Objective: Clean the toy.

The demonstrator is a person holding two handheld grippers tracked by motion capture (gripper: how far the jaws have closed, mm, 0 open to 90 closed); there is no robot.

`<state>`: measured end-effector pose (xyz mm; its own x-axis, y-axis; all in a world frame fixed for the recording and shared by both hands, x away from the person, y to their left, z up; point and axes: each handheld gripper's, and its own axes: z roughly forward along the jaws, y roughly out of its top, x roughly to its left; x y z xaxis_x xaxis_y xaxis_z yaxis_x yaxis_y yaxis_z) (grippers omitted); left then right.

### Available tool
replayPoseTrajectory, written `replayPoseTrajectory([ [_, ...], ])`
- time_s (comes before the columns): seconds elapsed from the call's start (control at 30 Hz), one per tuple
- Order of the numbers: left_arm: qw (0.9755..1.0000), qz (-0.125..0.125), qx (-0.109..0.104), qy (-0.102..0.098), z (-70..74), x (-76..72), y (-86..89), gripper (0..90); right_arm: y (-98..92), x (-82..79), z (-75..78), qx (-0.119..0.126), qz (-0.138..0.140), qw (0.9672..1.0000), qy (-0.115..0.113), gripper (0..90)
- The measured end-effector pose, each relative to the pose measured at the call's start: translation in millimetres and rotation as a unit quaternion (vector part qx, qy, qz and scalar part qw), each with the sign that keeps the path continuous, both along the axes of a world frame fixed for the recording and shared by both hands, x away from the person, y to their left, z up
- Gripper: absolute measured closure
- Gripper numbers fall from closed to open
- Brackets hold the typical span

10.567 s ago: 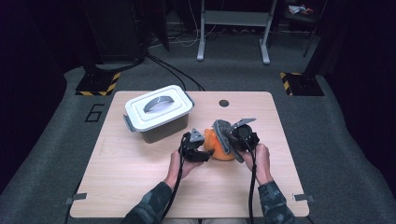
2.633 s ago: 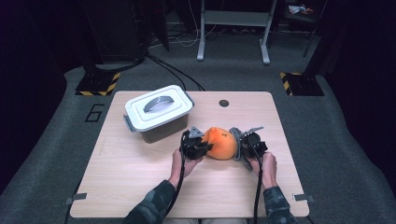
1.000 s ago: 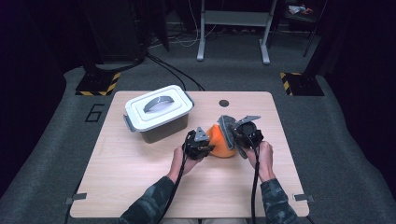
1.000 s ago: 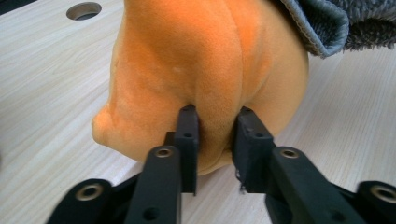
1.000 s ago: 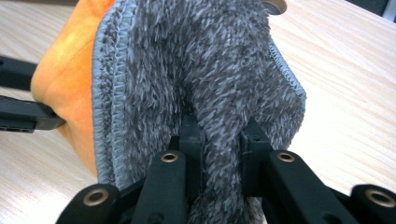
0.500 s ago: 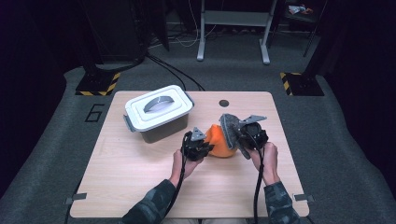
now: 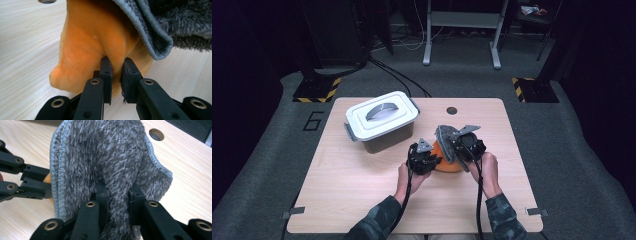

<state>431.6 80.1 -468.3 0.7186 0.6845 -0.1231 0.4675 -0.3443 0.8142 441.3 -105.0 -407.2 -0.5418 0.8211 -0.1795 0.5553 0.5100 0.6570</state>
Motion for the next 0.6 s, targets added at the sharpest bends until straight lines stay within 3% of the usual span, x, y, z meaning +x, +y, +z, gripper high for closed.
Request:
replayPoseTrajectory([
  [0.17, 1.0000, 0.002, 0.001, 0.004, -2.5, 1.7, 1.5, 79.8, 2.2, 0.9, -2.0, -0.006, 0.001, 1.0000, 0.001, 75.3],
  [0.3, 1.0000, 0.003, -0.001, 0.002, -3.3, 2.4, 1.4, 79.5, 0.4, 0.1, -2.5, 0.004, -0.004, 1.0000, 0.005, 75.2],
  [0.6, 1.0000, 0.007, -0.001, 0.004, -4.3, 5.1, 2.3, 79.5, -19.8, -1.5, -11.6, 0.008, -0.026, 0.9996, 0.011, 75.2],
])
